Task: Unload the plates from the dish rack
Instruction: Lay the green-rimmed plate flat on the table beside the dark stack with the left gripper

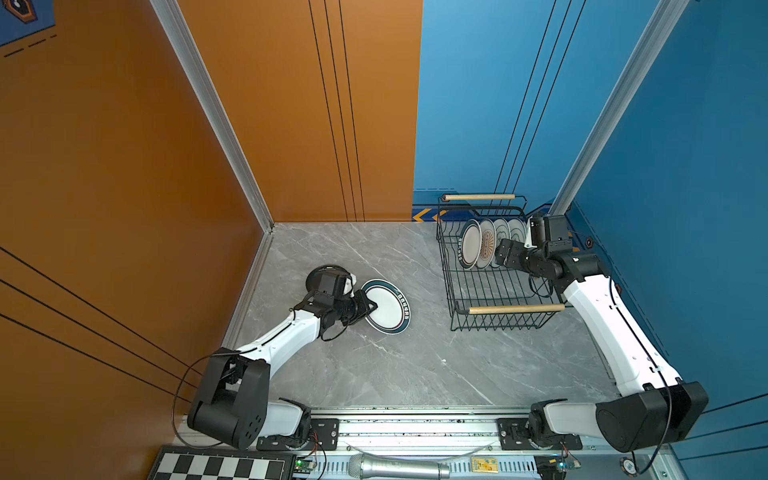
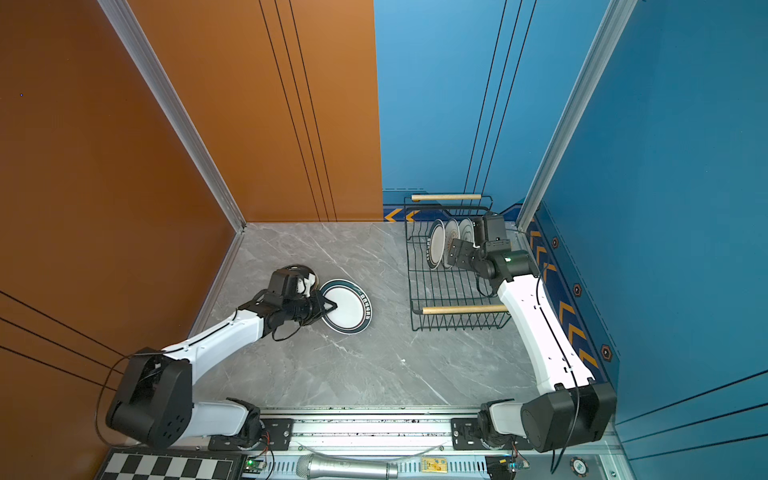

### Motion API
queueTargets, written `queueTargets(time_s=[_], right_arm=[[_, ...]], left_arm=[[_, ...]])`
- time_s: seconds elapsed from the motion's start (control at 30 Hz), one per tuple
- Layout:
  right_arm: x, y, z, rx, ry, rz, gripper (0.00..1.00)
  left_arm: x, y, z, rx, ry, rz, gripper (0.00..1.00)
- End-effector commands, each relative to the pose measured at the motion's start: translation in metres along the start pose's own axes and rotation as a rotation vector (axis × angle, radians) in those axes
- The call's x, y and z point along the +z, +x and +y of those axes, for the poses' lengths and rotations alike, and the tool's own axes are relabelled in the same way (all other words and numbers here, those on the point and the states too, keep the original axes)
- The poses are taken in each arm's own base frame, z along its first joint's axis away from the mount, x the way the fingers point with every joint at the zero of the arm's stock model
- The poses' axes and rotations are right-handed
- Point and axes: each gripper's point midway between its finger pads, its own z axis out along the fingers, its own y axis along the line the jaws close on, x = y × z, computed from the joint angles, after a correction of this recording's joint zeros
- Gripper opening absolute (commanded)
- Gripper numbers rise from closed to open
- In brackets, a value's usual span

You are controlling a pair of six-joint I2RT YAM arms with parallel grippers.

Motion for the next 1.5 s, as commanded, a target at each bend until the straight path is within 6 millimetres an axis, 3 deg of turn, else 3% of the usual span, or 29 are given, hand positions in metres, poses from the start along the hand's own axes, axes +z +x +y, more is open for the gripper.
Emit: queueTargets(time_s=[0.0, 0.27, 0.4, 0.67, 0.83, 1.23, 1.47], right_arm=[[-0.001, 0.009, -0.018, -0.007, 0.037, 0.027, 1.0], [0.008, 0.014, -0.021, 0.004, 0.023, 0.06, 1.0], [0.014, 0.017, -0.019, 0.005, 0.009, 0.08, 1.0], [0.022, 0.016, -0.009, -0.042, -0.048, 0.09, 1.0], [0.034, 0.013, -0.008, -0.048, -0.049, 0.105, 1.0], [0.061, -0.005, 0.016, -0.059, -0.08, 0.118, 1.0], [0.079, -0.015, 0.038, -0.077, -0.115, 0.118, 0.93]], left_arm=[[0.008, -0.001, -0.004, 0.042, -0.033, -0.006, 0.0], [0.021, 0.001, -0.003, 0.045, -0.055, 0.015, 0.0], [0.025, 0.002, 0.002, 0.035, -0.069, 0.021, 0.1], [0.032, 0.007, 0.01, 0.031, -0.091, 0.045, 0.19], [0.037, 0.011, 0.019, 0.023, -0.118, 0.068, 0.34], [0.039, 0.017, 0.034, 0.033, -0.184, 0.092, 0.51], [0.034, 0.022, 0.049, 0.024, -0.263, 0.11, 0.59]])
